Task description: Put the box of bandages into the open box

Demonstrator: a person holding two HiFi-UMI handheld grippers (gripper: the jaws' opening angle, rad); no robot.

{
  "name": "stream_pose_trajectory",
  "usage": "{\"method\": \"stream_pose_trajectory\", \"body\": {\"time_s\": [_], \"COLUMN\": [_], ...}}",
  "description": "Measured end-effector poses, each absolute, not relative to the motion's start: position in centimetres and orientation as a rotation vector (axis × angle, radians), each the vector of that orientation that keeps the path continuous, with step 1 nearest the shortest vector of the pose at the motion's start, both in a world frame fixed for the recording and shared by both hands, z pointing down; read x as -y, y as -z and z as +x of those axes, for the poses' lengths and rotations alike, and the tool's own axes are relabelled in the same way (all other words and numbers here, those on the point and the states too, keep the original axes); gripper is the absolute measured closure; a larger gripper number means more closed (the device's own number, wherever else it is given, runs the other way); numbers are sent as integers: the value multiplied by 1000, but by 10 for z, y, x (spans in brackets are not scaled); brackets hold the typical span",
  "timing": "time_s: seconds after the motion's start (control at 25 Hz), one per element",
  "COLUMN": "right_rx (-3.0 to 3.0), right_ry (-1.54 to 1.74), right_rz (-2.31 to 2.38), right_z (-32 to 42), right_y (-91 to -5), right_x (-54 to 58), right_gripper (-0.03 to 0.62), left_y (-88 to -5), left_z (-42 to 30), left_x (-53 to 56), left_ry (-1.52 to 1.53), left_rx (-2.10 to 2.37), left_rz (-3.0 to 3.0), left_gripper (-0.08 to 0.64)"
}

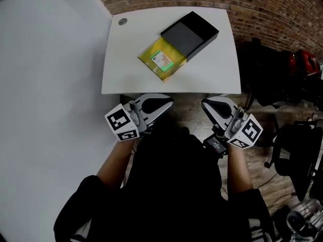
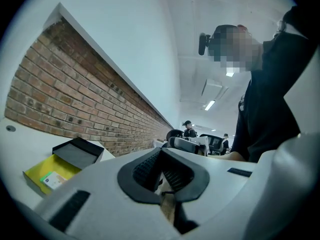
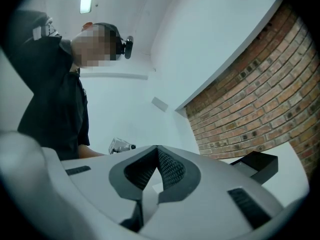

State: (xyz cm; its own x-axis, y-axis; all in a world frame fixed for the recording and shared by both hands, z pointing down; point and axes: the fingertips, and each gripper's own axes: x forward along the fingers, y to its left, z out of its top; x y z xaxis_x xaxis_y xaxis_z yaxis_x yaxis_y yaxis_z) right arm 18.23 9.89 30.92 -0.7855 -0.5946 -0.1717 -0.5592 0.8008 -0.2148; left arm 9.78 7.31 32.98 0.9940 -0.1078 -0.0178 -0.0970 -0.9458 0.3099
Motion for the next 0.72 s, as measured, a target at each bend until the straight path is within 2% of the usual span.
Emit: {"method": "stream_pose_trajectory", "body": {"time_s": [0.72], "right_rx": [-2836], "right_ry": [268], "right_rz": [-877], "right_z": [101], "right_y": [-314], "right_x": [-177], "right_gripper": [586], "left_y": [-337], "left_z": [40], "left_x": [-165], "left_ry": [18], "left_rx": [116], "left_rz": [2813], "left_gripper": [545]}}
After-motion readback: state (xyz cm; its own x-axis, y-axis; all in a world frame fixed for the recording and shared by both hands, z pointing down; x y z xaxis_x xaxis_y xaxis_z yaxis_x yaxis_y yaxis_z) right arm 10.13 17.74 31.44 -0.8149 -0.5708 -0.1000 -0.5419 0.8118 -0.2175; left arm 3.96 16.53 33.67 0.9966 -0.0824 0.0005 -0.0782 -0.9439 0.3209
